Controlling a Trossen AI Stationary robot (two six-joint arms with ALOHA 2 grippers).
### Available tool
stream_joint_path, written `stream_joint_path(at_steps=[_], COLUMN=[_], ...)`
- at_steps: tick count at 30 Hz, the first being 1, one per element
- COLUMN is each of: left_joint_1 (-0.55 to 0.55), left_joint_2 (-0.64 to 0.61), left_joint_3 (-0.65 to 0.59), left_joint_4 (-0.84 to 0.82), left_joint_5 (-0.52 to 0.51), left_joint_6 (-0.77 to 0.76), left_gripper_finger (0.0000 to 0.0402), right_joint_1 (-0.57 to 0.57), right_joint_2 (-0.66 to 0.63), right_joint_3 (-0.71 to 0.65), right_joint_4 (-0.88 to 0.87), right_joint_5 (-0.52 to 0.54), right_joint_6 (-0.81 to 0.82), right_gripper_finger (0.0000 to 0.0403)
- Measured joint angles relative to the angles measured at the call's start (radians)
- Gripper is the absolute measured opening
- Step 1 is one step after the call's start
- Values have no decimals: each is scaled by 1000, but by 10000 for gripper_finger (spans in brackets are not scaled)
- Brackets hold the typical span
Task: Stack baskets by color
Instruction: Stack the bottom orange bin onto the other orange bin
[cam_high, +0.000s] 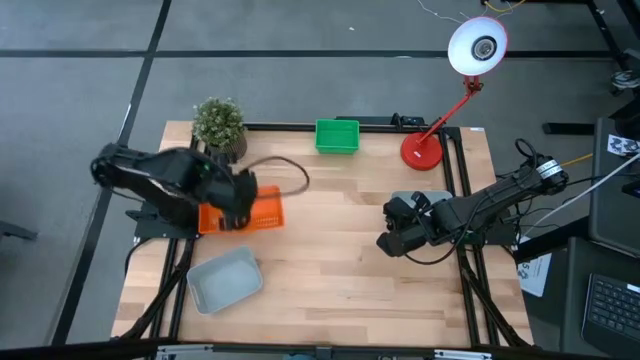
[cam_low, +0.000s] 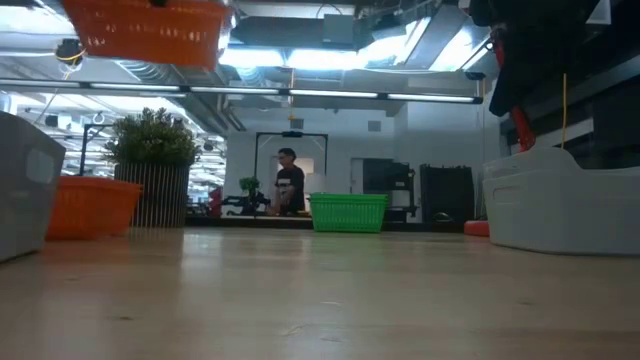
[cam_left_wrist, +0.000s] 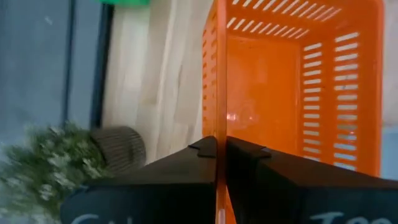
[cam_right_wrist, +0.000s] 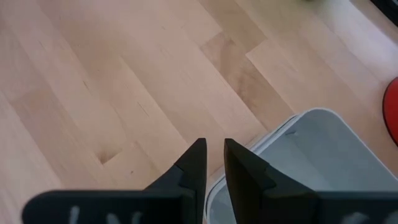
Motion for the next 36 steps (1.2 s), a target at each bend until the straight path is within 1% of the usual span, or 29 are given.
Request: stream_joint_path(at_steps=[3,6,11,15,19,23,27,34,36], left_joint_1=[59,111,170,192,218,248,262,293,298], left_joint_2=[-80,-161,-242,-282,-309,-345,-374,-380,-376], left_joint_3=[-99,-236,-449,-555,-619,-650,-650,-649,-649], left_joint_4=[-14,-7,-1,13,17,81,132,127,134], left_joint_5=[22,61,101,134,161,166,186,237,235], left_joint_6=[-29,-59,-105,-80,-24,46,121,198,216], left_gripper_finger=[1,0,0,0,0,0,0,0,0], right_joint_1=[0,0,0,0,0,0,0,0,0], right_joint_2=[0,0,0,0,0,0,0,0,0], right_joint_3=[0,0,0,0,0,0,0,0,0], right_joint_4=[0,2,3,2,3,4,4,7,7], right_joint_5=[0,0,1,2,27,47,47,47,47], right_joint_6=[0,-1,-2,-2,-3,-3,-3,0,0], right_gripper_finger=[56,56,56,56,56,56,56,56,56])
